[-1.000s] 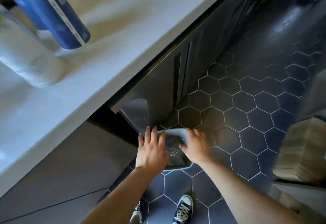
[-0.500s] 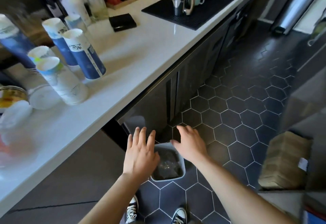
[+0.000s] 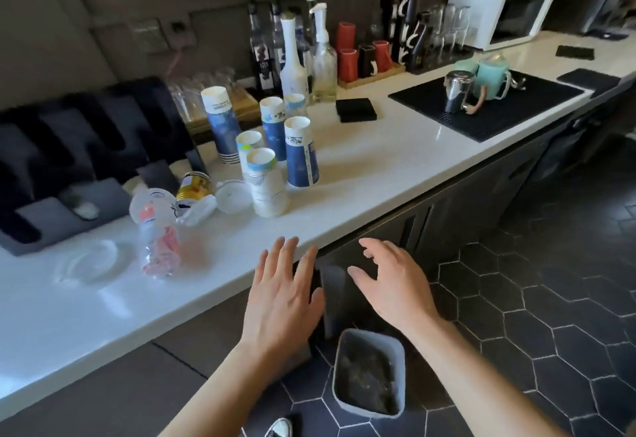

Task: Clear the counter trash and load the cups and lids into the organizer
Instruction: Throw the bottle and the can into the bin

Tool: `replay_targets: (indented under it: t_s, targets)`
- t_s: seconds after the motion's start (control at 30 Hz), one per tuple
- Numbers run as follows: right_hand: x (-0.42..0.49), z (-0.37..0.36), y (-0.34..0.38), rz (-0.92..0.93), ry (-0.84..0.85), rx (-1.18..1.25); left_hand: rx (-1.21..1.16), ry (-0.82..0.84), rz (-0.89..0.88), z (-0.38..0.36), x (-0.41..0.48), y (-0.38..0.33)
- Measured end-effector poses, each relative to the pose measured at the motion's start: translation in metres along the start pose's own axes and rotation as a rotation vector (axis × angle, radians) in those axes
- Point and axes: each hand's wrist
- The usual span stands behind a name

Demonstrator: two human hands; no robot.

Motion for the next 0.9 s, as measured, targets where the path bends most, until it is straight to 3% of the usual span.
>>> replay_targets:
  t_s: [0.37, 0.53, 0.63, 0.9]
  targets:
    - [0.044, -0.055, 0.110, 0.221, 0.128, 0.110, -0.008, -0.093, 0.392, 0.043, -0.035, 0.143]
    - [0.077, -0.101, 0.160, 0.215, 0.171, 0.140, -0.051, -0.046, 0.540, 0.032, -0.037, 0.221]
    - [0.106, -0.128, 0.190, 0.202, 0.182, 0.144, -0.193, -0.003, 0.634, 0.019, -0.016, 0.251]
    - [0.206, -0.187, 0.244, 0.095, 0.185, -0.043, -0.433, 0.213, 0.770, -0.019, 0.048, 0.267]
Point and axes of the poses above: each hand's wrist, its own x-axis towards the middle knuckle, its own z-axis out of the back of the hand, y = z × x, and after that the axes turned 6 degrees about x, right-handed
